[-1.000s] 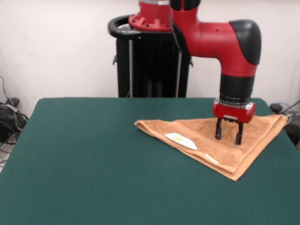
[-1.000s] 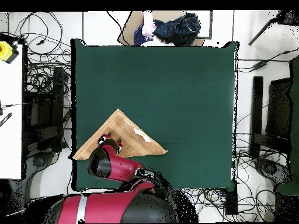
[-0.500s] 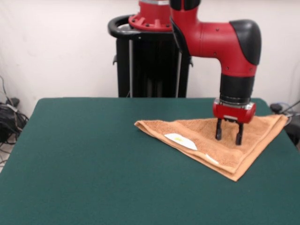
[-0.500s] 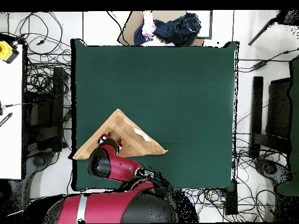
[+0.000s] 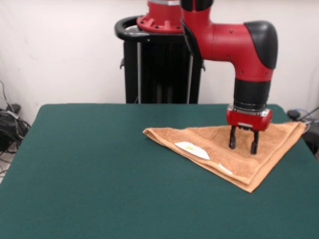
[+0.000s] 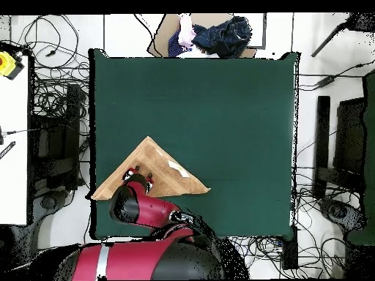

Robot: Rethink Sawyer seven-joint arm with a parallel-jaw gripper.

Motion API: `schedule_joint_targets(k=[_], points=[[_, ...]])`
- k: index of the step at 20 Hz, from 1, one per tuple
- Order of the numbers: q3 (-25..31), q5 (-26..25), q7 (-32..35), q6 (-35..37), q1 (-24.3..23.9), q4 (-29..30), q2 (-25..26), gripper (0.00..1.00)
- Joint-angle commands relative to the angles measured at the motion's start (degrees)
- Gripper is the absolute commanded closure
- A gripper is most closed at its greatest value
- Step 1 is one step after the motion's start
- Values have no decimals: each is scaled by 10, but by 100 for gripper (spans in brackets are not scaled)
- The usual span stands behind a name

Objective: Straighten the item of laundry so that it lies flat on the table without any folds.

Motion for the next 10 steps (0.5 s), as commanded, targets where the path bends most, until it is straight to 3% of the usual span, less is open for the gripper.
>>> schedule_joint_targets(k=[1, 10], points=[[47, 35, 190, -83, -11, -84, 7, 0], [37, 48, 180, -81, -5, -95, 3, 0]])
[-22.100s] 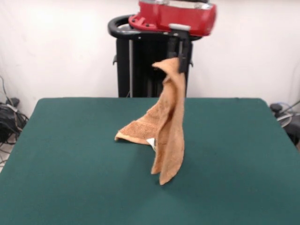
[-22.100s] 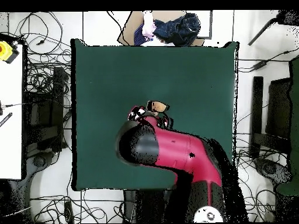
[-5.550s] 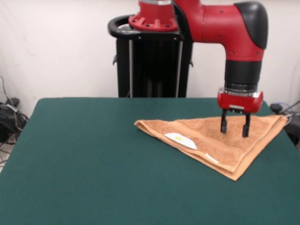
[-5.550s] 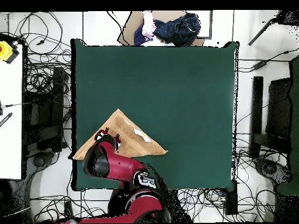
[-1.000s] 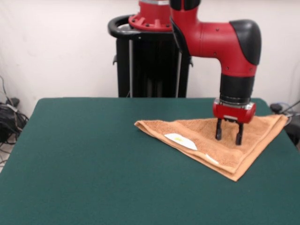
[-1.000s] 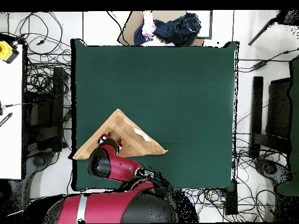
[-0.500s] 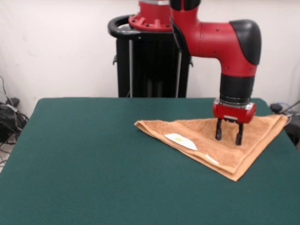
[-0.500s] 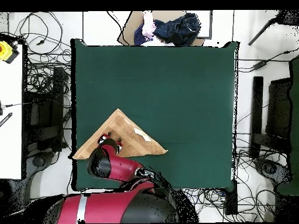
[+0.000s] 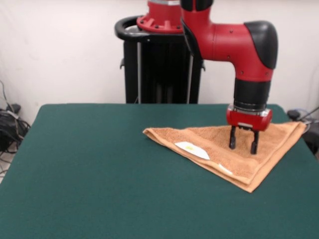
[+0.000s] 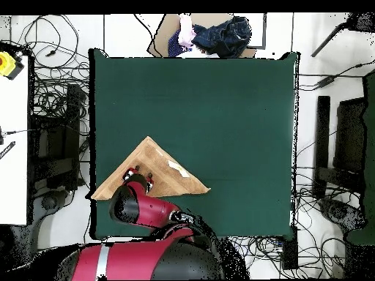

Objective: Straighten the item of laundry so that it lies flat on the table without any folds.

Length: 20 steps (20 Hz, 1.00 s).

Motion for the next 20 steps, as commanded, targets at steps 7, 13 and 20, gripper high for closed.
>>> schedule_joint_targets(k=[7, 13, 20], points=[[19, 88, 160, -32, 10, -88, -28, 0], [-24, 163, 114, 24, 50, -89, -47, 0], [-121, 295, 41, 156, 150, -126, -62, 0]])
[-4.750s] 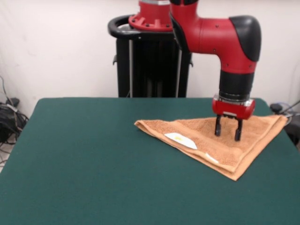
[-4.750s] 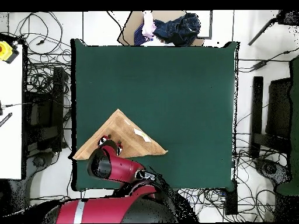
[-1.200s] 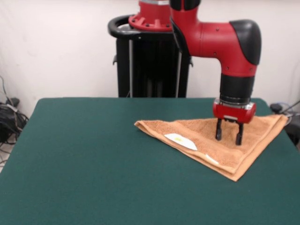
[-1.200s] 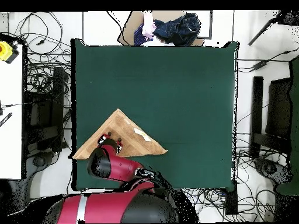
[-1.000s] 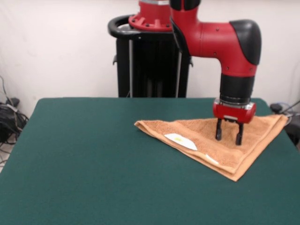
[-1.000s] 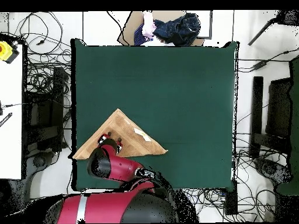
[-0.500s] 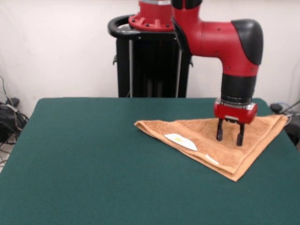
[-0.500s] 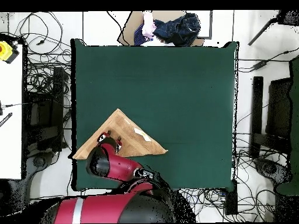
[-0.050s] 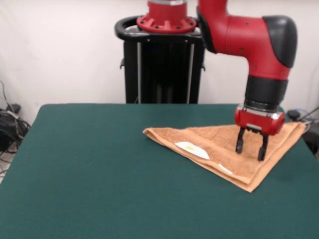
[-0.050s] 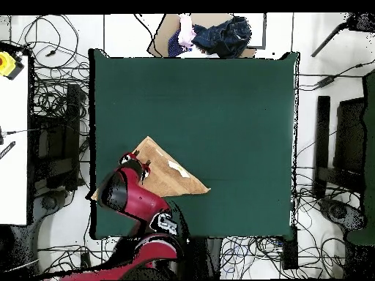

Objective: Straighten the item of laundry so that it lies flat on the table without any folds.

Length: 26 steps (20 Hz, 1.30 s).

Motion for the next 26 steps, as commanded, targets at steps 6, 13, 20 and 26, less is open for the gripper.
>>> schedule_joint_targets(k=[6, 13, 20, 26], points=[[-140, 136, 47, 227, 108, -187, 24, 0], [-182, 95, 88, 288, 115, -252, 54, 0], [-152, 73, 97, 255, 95, -230, 55, 0], [-107, 40, 92, 214, 54, -177, 34, 0]])
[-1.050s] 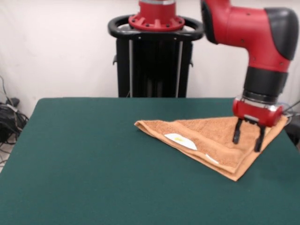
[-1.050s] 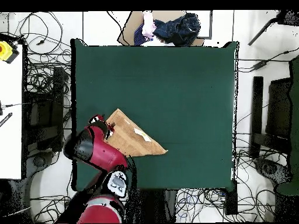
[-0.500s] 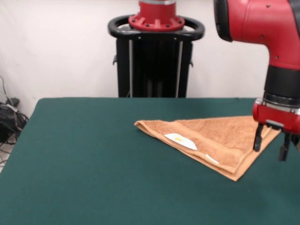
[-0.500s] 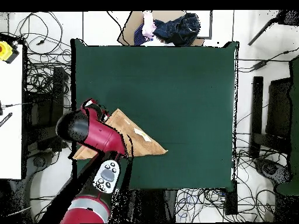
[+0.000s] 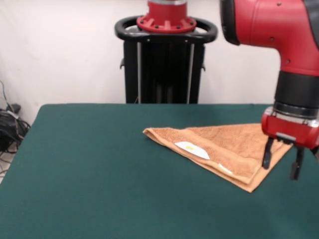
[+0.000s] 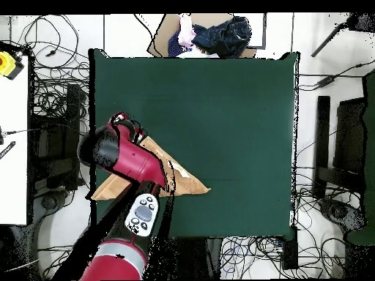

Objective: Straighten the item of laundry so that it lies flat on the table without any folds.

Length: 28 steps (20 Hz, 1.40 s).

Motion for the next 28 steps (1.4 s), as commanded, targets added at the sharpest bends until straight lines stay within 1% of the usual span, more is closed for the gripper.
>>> schedule_joint_targets(k=[1, 6, 11, 19, 28], points=[[59, -42, 95, -41, -42, 55, -2, 0], [79, -66, 111, -62, -52, 84, -9, 0], [97, -85, 121, -82, -66, 98, -9, 0], [117, -89, 131, -87, -77, 103, -6, 0], [129, -79, 138, -95, -72, 96, 4, 0]])
